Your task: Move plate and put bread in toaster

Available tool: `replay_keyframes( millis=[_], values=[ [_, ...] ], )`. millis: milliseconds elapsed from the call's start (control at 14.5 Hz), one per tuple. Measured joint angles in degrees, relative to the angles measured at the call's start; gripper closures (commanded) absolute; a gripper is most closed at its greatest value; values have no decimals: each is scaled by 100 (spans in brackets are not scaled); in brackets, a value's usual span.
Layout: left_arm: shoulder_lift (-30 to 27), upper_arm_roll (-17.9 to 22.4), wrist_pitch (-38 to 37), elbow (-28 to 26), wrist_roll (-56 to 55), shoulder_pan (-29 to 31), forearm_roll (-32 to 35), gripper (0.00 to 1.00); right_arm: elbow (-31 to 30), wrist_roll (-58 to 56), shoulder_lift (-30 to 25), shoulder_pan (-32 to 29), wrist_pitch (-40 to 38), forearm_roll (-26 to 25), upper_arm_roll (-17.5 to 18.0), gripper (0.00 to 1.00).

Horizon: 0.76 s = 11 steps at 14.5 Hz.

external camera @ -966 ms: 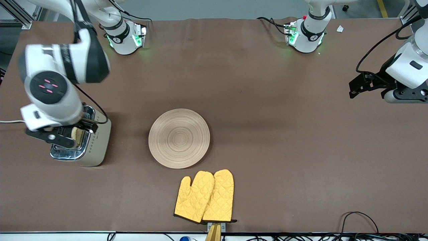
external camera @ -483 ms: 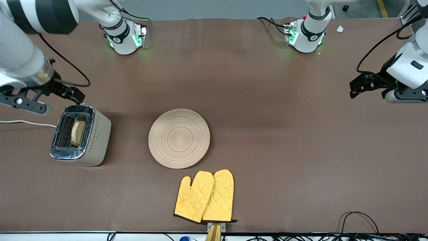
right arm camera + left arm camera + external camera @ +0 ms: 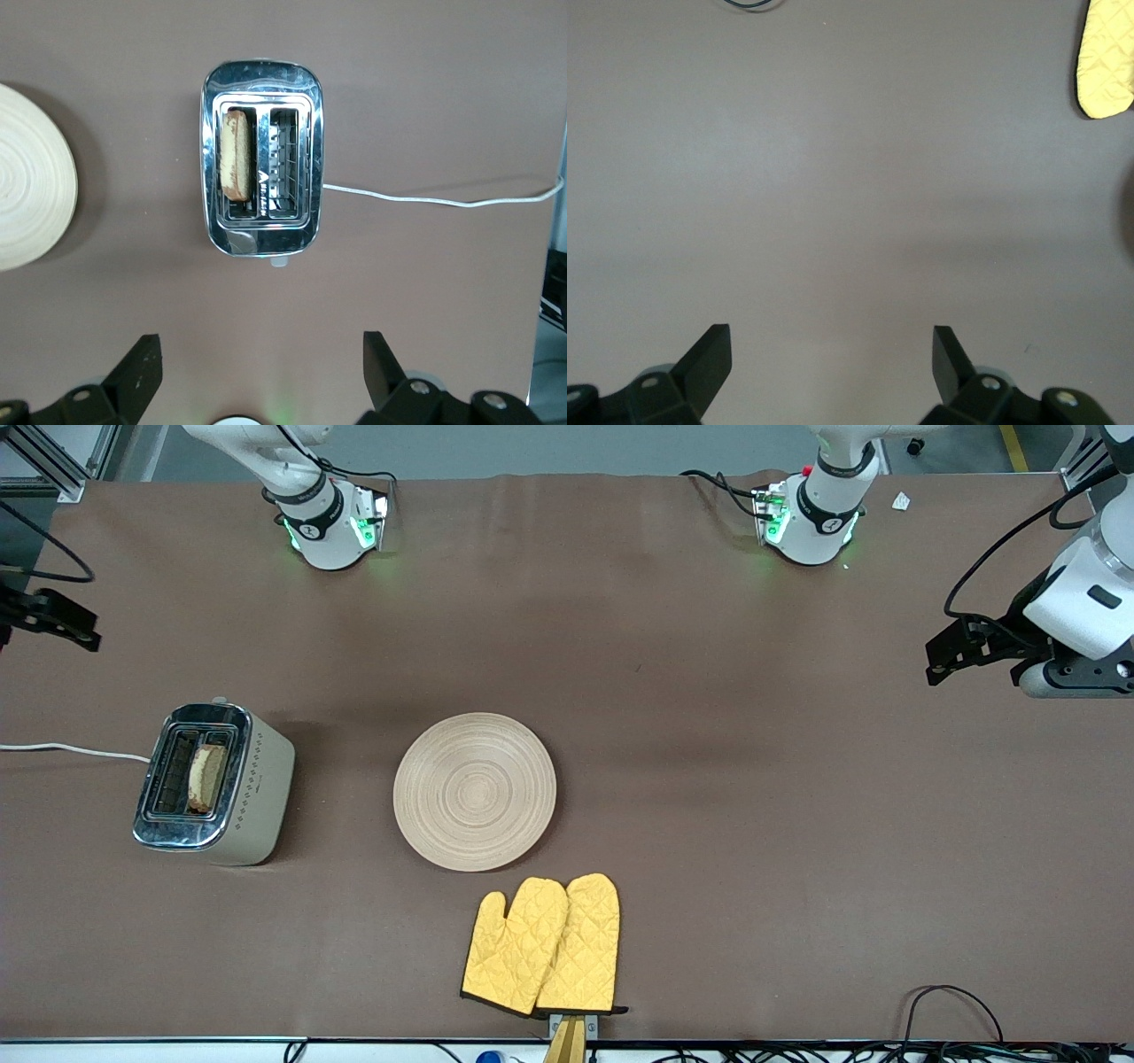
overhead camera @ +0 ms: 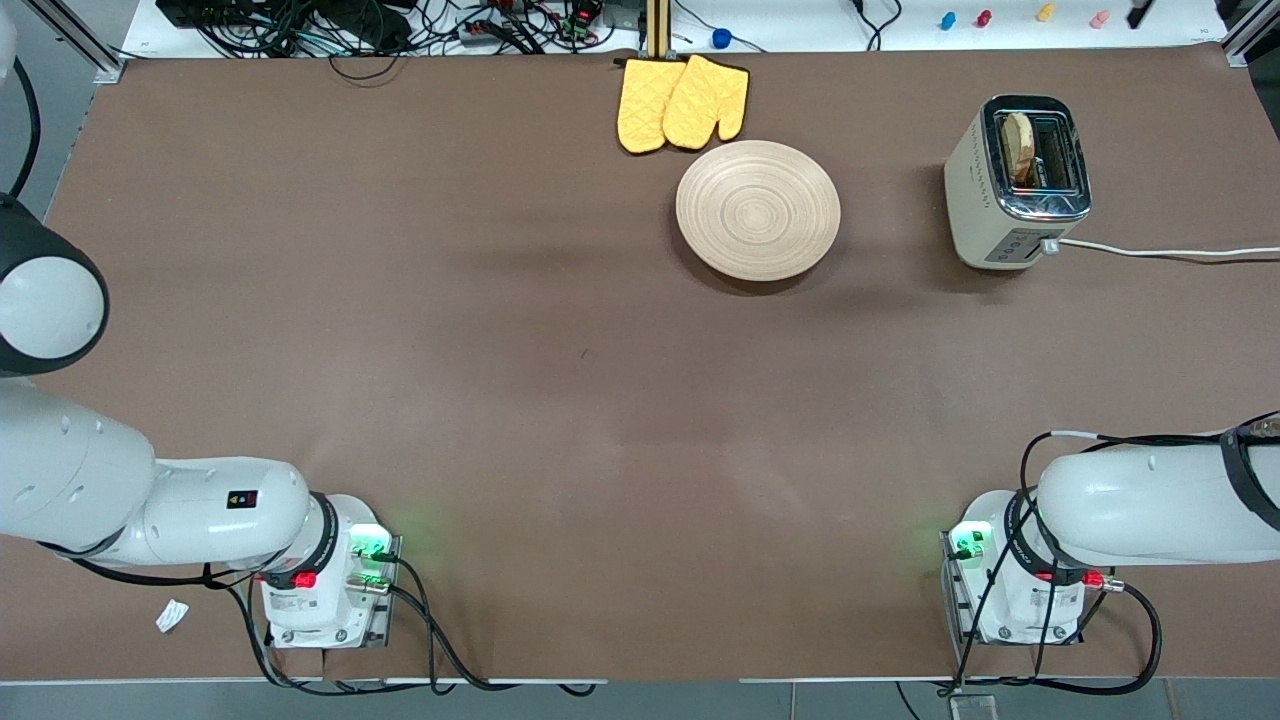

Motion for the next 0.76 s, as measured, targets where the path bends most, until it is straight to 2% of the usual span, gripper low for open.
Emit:
replay_keyframes(
  millis=[414, 759],
  values=[
    [0, 2, 0, 0, 0, 6, 0, 0, -89, -254, 1, -58, 137, 477, 45, 0],
    [0, 2, 0, 0, 0, 6, 0, 0, -90, -320, 1, -59, 140, 518, 64, 0]
  ],
)
